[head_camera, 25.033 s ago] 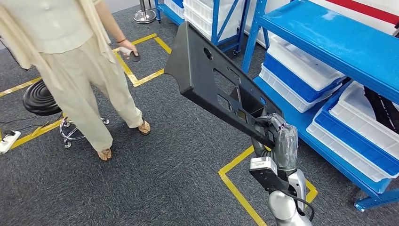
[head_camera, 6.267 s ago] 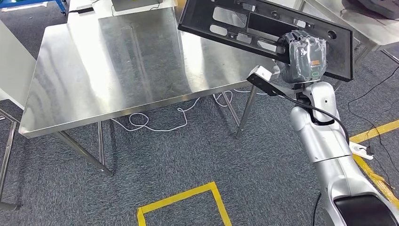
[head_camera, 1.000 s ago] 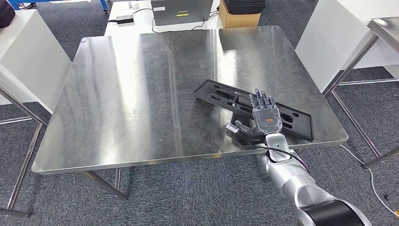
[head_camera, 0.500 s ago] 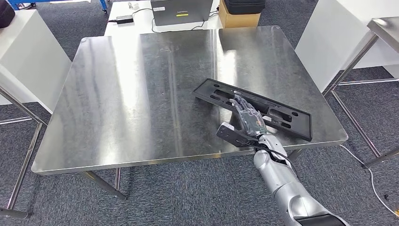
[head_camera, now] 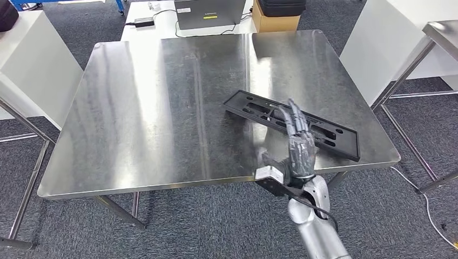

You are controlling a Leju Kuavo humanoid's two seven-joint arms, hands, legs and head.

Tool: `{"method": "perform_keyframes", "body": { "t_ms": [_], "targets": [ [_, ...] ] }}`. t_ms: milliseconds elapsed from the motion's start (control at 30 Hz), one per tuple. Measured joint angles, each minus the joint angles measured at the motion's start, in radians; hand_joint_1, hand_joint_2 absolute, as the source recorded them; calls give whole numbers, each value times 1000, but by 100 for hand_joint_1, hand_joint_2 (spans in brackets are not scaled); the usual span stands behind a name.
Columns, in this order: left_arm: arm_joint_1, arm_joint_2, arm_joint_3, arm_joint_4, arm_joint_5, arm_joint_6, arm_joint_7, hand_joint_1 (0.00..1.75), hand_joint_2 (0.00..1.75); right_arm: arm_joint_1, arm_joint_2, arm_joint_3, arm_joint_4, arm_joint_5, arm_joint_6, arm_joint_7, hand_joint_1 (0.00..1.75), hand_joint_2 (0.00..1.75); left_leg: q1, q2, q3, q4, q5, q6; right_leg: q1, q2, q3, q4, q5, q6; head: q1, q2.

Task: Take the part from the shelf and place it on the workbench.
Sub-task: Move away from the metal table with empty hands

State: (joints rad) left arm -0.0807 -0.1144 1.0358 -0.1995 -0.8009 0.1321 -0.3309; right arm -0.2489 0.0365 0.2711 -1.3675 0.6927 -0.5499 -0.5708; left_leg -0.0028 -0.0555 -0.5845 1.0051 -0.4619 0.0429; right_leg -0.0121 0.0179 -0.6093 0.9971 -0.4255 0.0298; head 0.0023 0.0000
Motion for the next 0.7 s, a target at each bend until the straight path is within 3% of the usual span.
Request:
{"method": "perform_keyframes", "body": {
  "t_ms": [100,300,467,700],
  "targets": [
    [0,-2,17,0,10,7,-19,0,0,88,15,-9,-101,-198,2,-61,0,0,0,1,0,0,-1,-1,0,1,0,0,0,0,0,0],
    [-1,-11,49,0,32,43,-7,0,0,197,51,-27,-153,-426,80,-118,0,0,0,2,1,0,-2,-1,0,2,1,0,0,0,0,0],
    [-2,-17,84,0,69,107,32,0,0,241,65,2,-151,-491,111,-126,0,0,0,3,1,0,-2,-1,-2,3,1,0,0,0,0,0],
    [-3,-34,164,0,148,186,65,0,0,253,76,75,-124,-468,138,-126,0,0,-5,3,2,2,-4,4,-9,3,2,-1,0,1,0,0]
  ]
}}
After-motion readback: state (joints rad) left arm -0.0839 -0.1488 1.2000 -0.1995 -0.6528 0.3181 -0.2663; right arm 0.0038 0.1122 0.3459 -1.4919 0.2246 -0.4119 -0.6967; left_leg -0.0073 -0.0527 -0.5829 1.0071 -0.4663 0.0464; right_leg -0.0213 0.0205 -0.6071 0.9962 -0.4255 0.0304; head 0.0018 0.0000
